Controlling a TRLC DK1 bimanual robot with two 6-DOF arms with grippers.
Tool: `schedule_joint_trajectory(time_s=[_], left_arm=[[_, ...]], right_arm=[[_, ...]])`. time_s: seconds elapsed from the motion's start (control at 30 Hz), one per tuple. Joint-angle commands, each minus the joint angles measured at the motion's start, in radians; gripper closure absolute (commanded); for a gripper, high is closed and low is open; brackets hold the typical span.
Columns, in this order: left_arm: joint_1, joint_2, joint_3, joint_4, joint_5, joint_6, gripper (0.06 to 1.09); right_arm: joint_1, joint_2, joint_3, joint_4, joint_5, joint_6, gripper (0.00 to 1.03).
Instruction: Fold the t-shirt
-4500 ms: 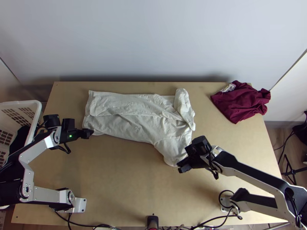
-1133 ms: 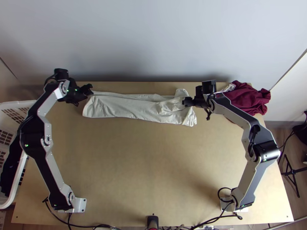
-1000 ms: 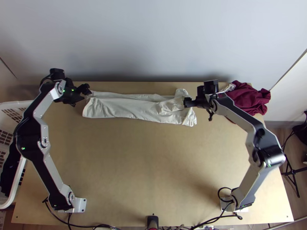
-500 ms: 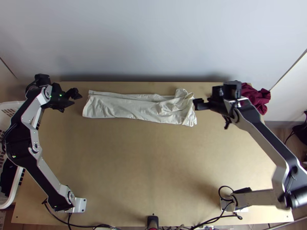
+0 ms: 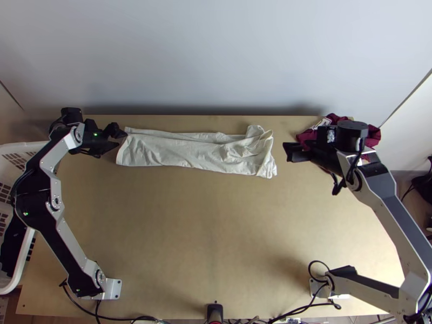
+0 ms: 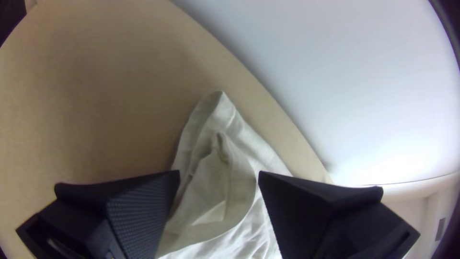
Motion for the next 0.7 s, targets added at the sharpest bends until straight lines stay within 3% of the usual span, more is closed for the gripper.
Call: schedule_joint_trajectory(time_s=[0.0,0.3,0.37,0.5,0.53,0.67], left_arm=[[-0.026,0.033,-0.001,0.051,0.029,-0.063,0.28],[-0.064,0.031,-0.080,0.097,0.037,-0.061,0.28],[-0.066,0.028,-0.090,0.116,0.037,-0.074,0.32],[-0.066,0.019,-0.101,0.137,0.045,-0.090,0.97],[-0.067,0.016,-0.104,0.136,0.048,-0.087,1.05],[-0.061,-0.036,-0.170,0.157,0.066,-0.058,1.05]], right_arm=[[-0.004,-0.042,0.001,-0.020,0.001,0.026,0.05],[-0.008,-0.042,0.074,-0.042,0.001,0.057,0.05],[-0.008,-0.041,0.085,-0.045,0.001,0.059,0.05],[-0.008,-0.039,0.093,-0.045,0.001,0.068,0.05],[-0.008,-0.041,0.093,-0.045,0.001,0.071,0.05],[-0.008,-0.041,0.091,-0.045,0.001,0.089,0.05]])
